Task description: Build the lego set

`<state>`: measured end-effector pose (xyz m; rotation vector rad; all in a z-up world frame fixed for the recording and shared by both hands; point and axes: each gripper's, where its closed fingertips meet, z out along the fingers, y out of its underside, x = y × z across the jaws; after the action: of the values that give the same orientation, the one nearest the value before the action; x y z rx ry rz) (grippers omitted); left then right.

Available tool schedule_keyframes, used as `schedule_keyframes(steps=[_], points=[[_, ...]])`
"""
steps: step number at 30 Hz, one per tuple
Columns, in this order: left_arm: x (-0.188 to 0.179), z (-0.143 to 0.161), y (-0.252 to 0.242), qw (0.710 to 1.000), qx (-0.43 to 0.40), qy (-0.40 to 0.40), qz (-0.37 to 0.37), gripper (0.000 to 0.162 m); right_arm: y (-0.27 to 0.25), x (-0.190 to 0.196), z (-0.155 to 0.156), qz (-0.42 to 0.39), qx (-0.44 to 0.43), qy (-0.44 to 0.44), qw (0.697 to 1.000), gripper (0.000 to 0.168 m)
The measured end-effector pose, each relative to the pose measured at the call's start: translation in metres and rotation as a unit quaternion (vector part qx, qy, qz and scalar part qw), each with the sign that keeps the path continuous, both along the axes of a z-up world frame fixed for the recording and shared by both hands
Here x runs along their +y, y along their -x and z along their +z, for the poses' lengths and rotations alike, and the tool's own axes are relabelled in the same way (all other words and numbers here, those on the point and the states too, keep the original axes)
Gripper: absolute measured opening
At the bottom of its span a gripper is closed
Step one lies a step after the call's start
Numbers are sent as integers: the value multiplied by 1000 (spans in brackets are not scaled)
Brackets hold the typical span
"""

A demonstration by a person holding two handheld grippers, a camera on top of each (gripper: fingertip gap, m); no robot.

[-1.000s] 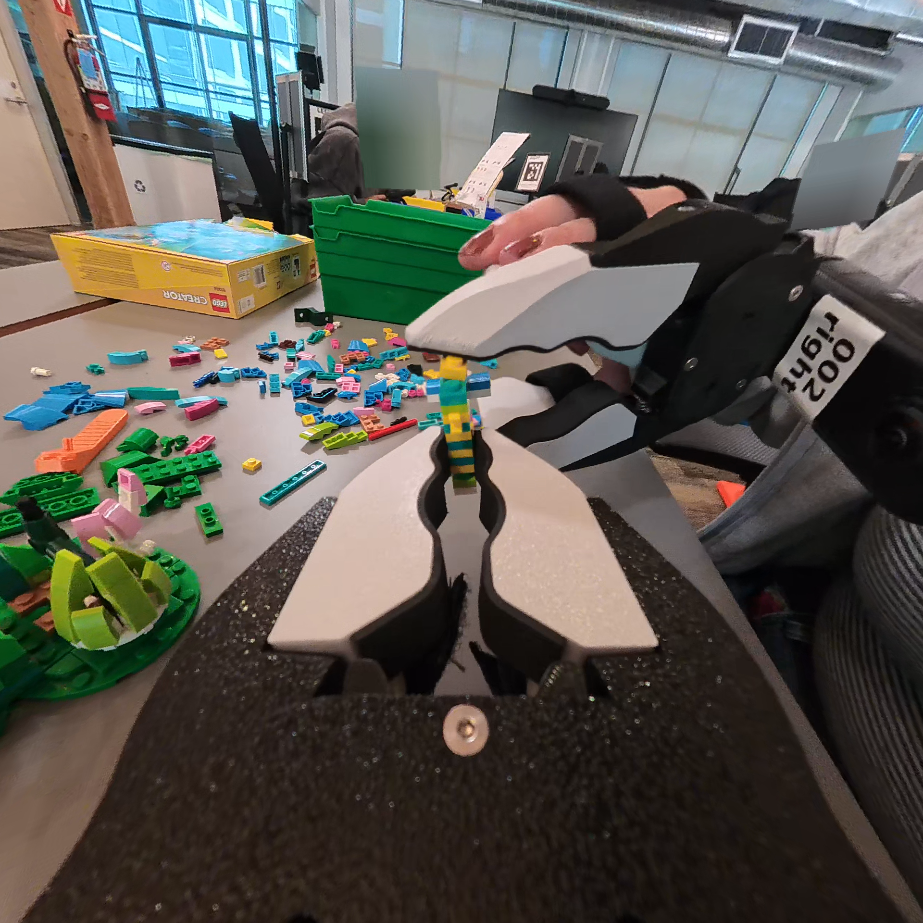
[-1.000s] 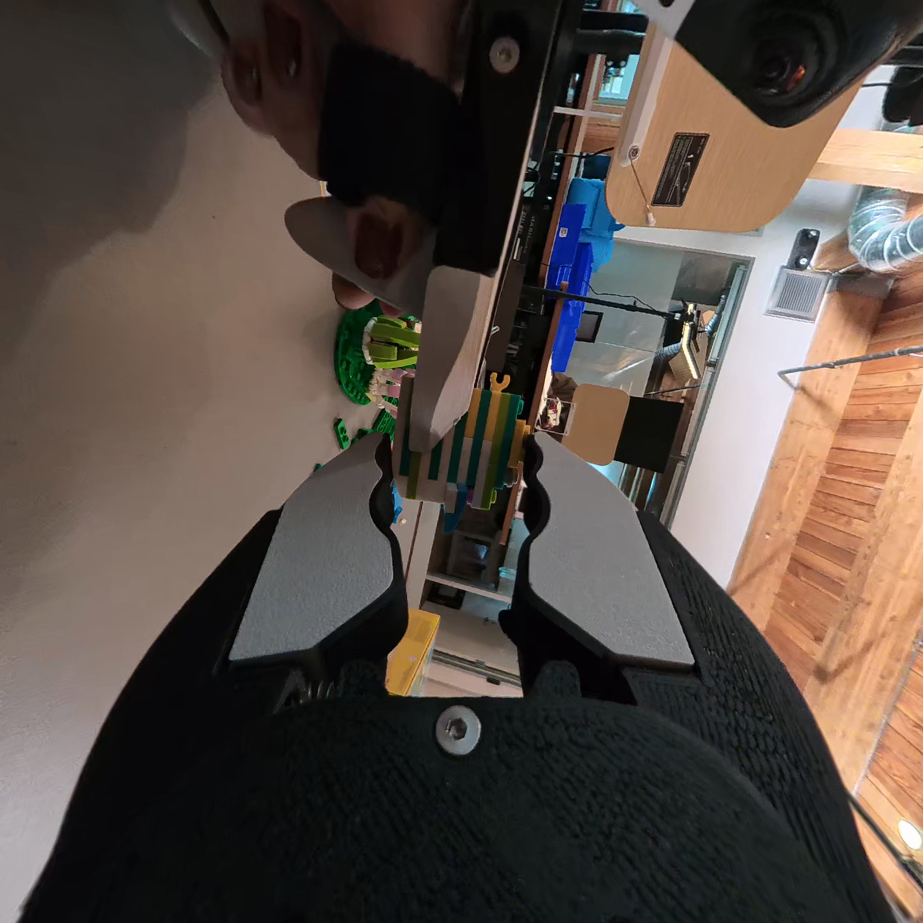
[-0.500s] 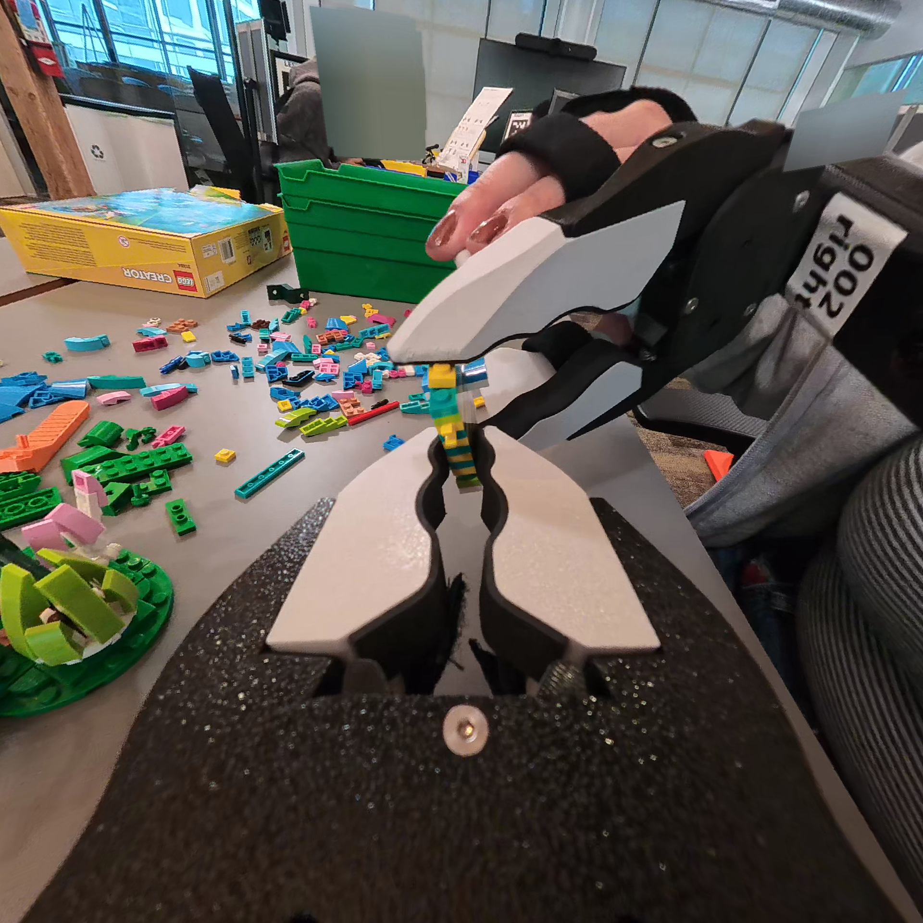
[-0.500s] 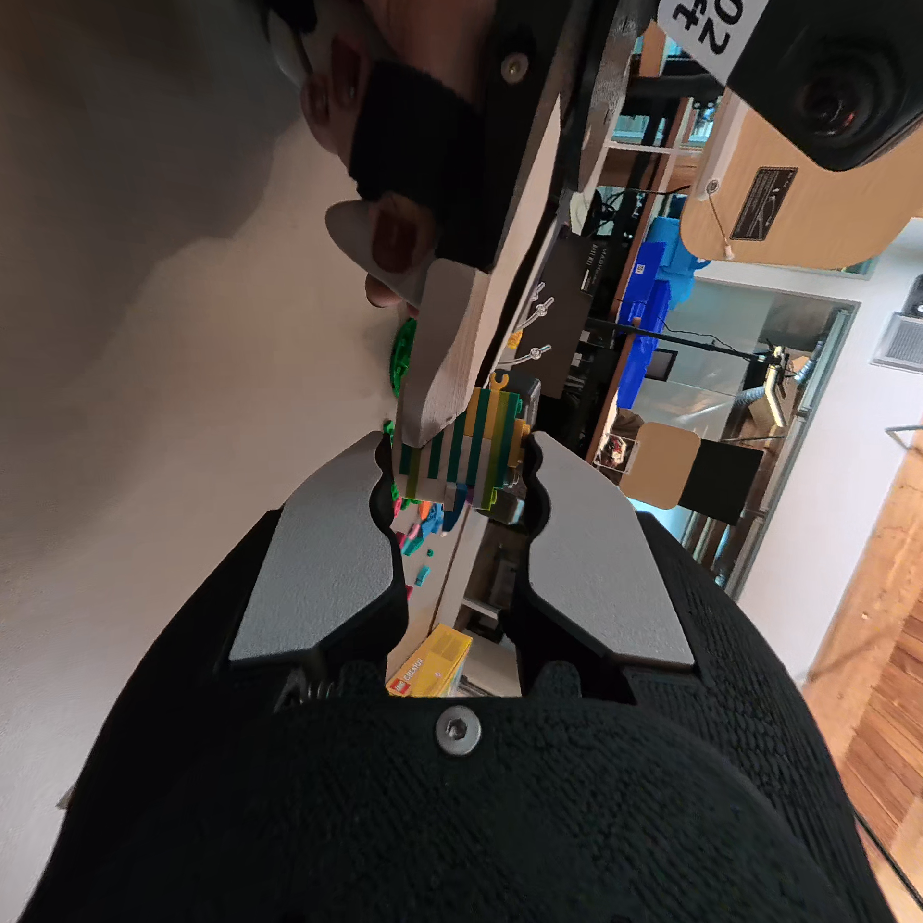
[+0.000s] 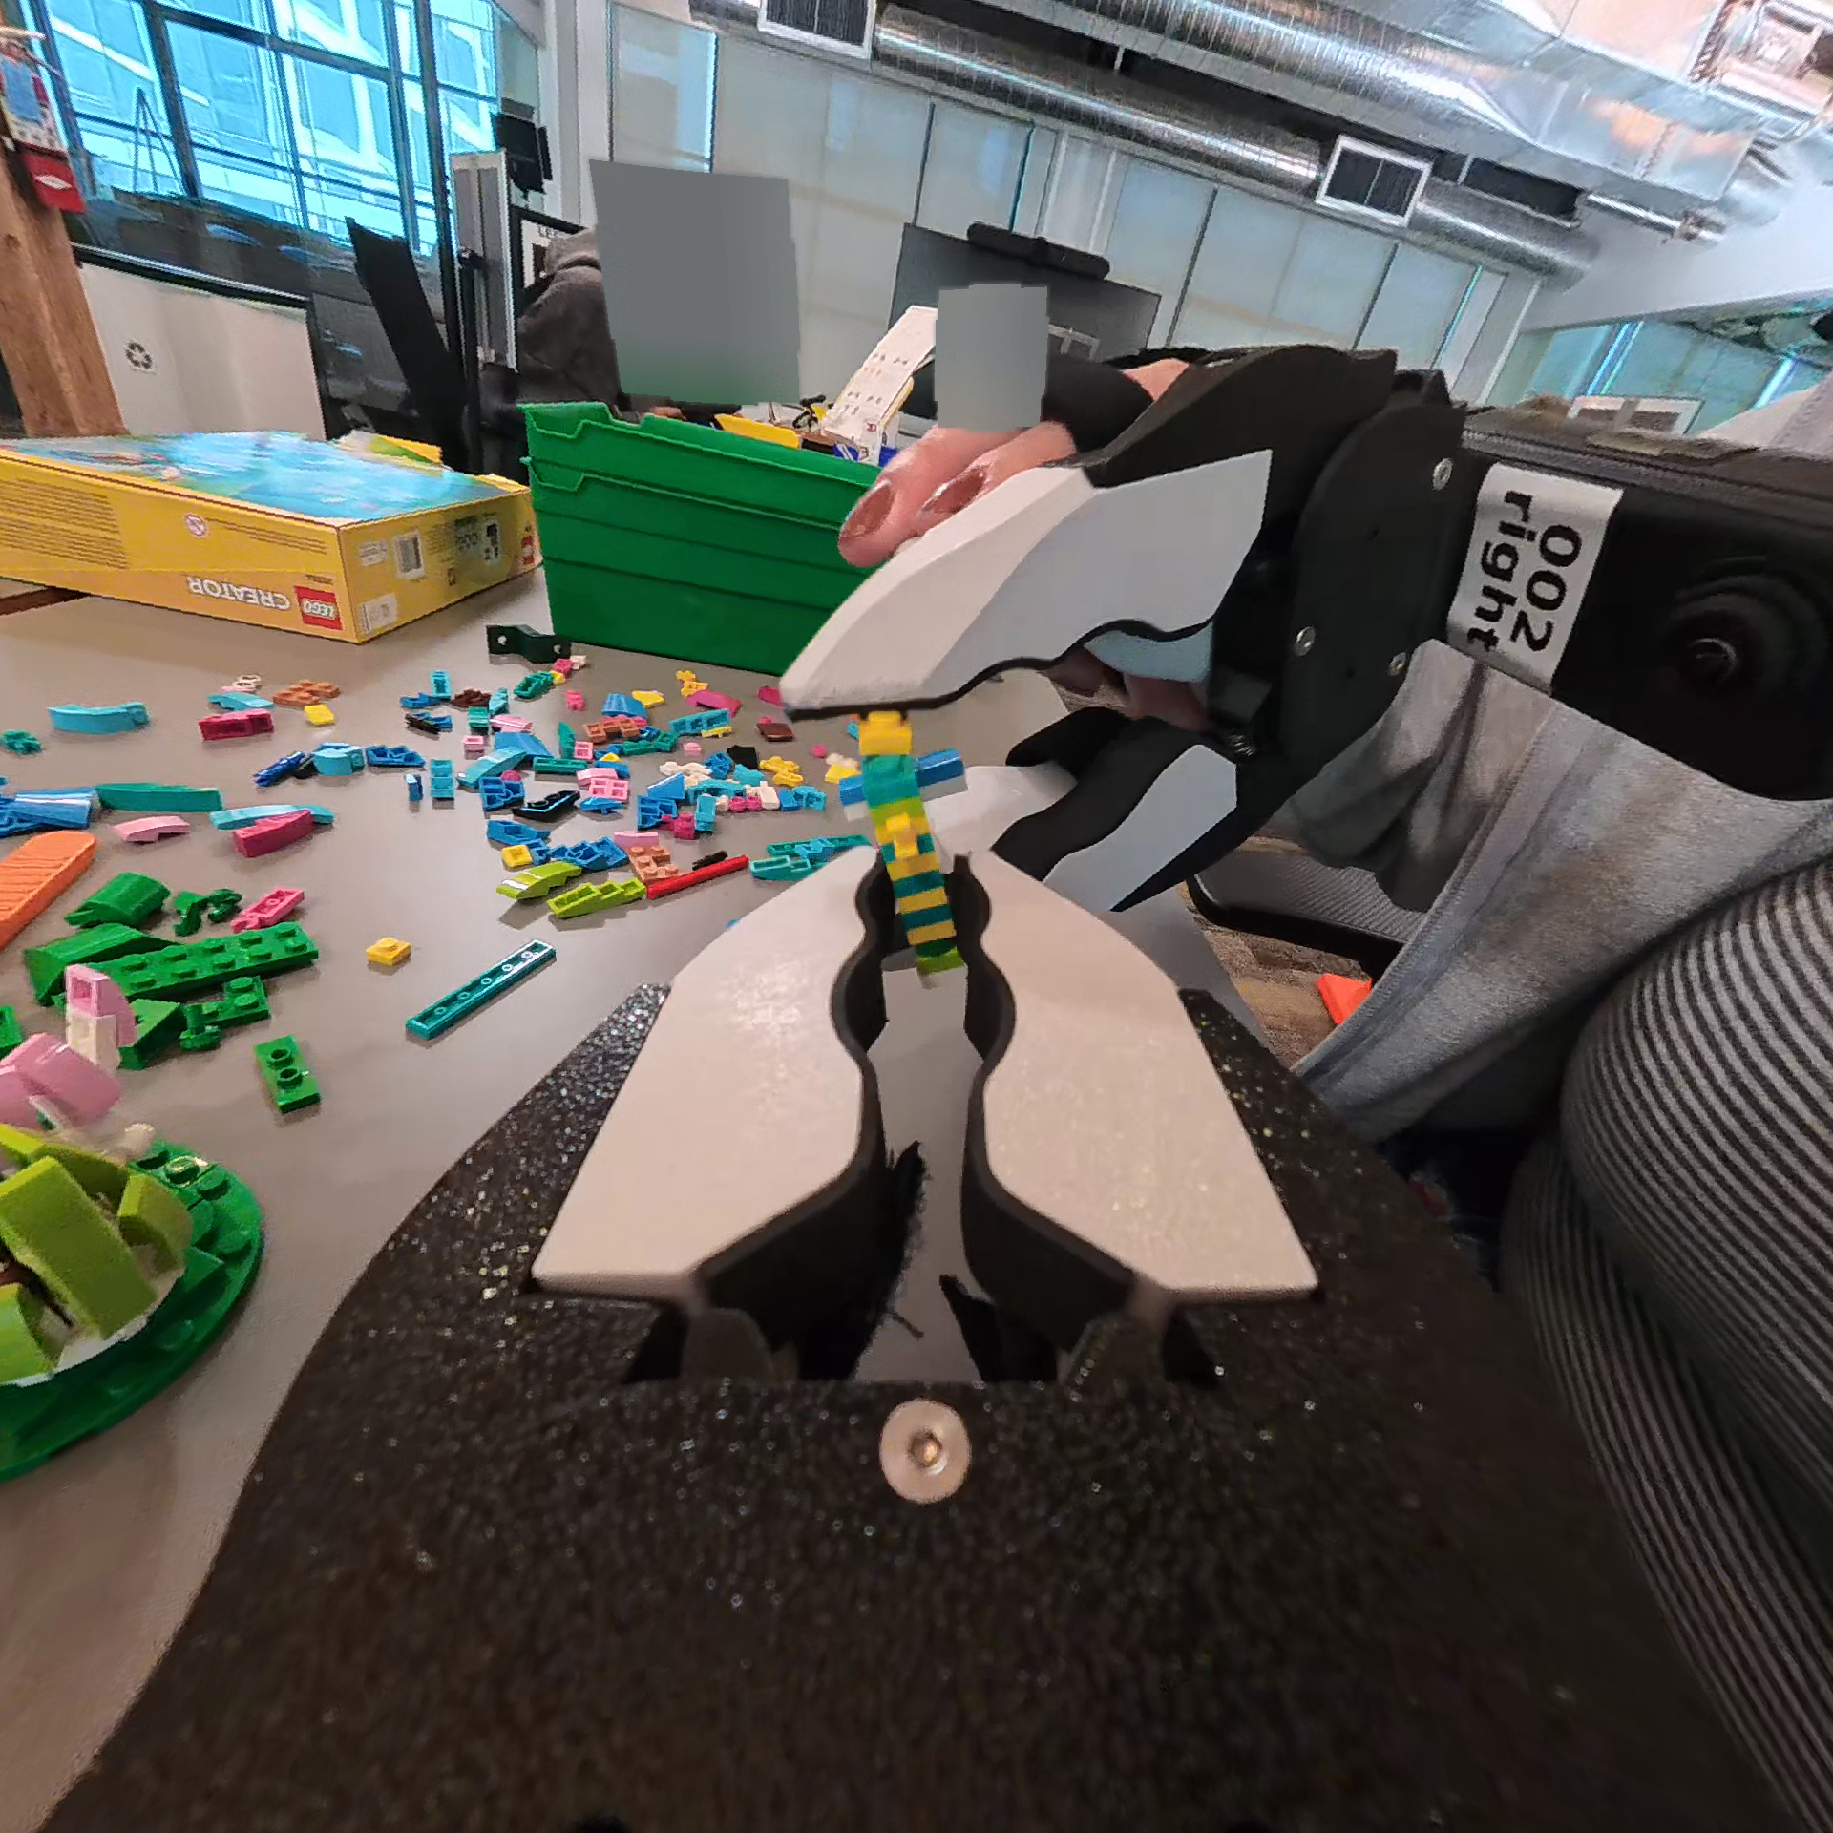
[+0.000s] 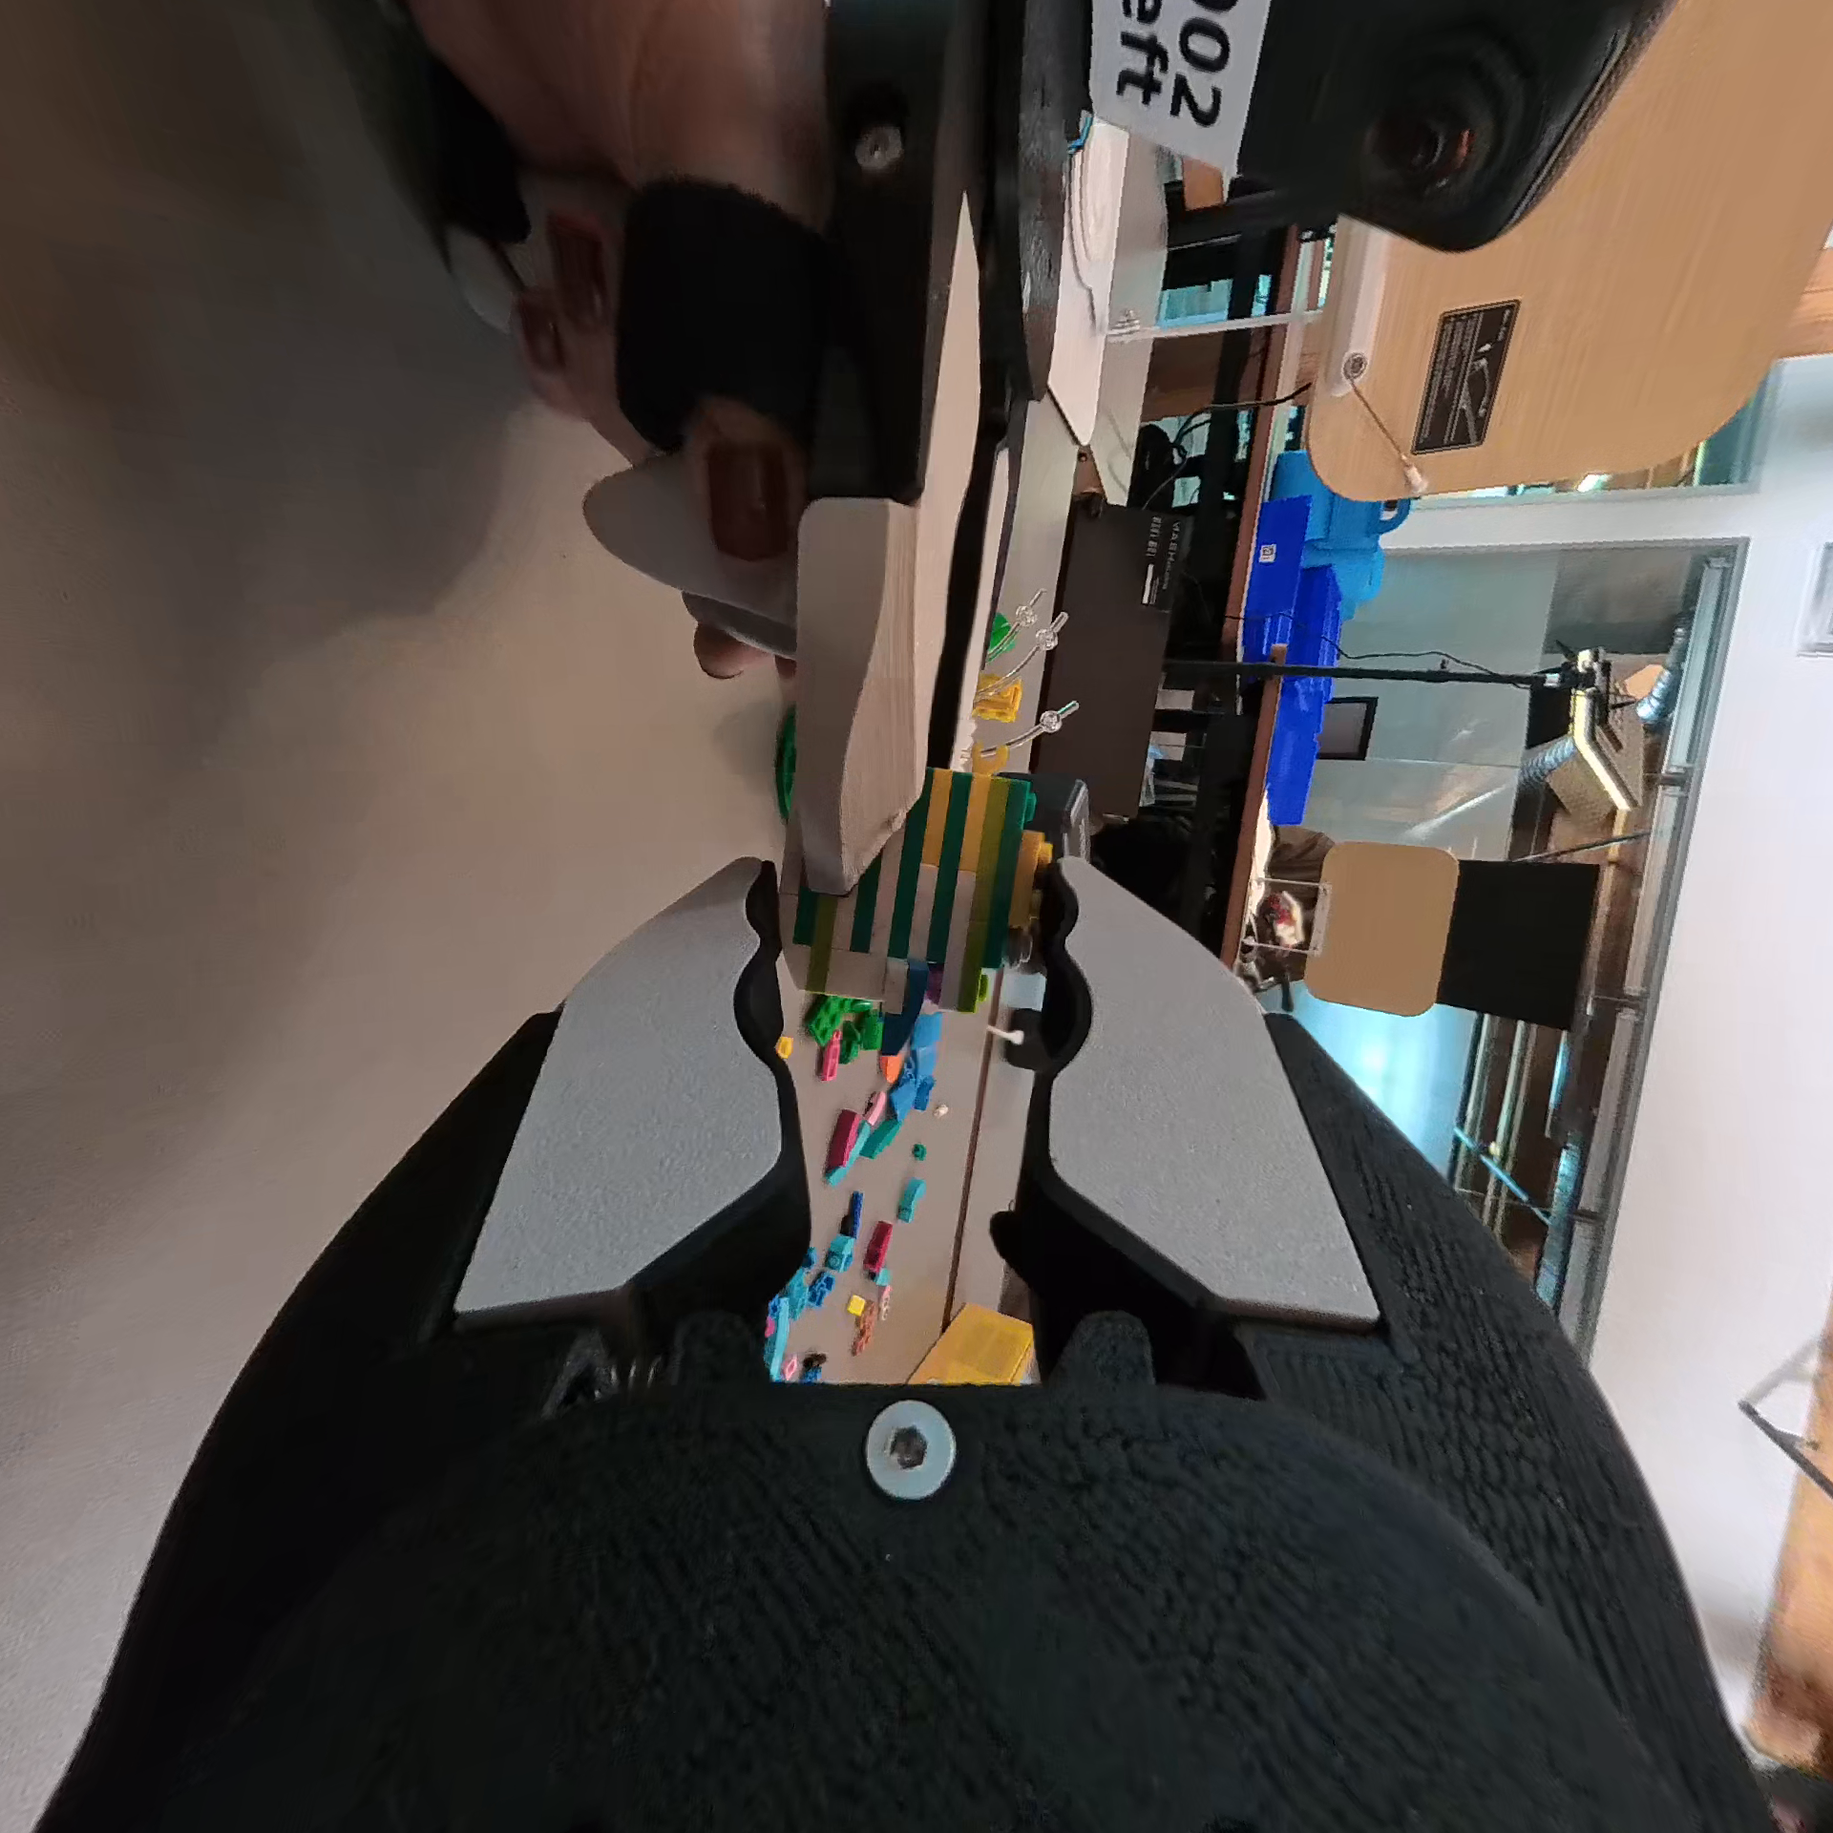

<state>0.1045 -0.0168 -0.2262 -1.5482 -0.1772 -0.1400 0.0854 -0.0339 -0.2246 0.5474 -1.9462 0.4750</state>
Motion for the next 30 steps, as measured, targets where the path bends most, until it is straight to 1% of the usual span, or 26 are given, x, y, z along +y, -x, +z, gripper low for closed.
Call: schedule_keyframes(steps=[4, 7, 12, 16, 21, 24, 30], points=[[0, -2, 2, 1000, -2, 8, 6, 8, -1, 0, 1, 7, 14, -13, 1000, 49], [0, -5, 4, 999, 23, 28, 19, 8, -3, 0, 0, 4, -6, -4, 1000, 47], [0, -7, 5, 999, 6, 36, 25, 8, -1, 1, -1, -10, 35, -31, 999, 47], [0, -8, 5, 999, 10, 43, 30, 8, 0, 2, -1, -22, 38, -40, 998, 47], [4, -18, 3, 996, 30, 78, 27, 8, -2, 5, -10, -26, 5, -77, 997, 46], [4, -18, 1, 997, 19, 79, 16, 8, -3, 5, -12, -30, -21, -77, 996, 46], [4, -21, -4, 995, -61, 75, -38, 8, -6, 4, -16, -35, -77, -34, 996, 47]])
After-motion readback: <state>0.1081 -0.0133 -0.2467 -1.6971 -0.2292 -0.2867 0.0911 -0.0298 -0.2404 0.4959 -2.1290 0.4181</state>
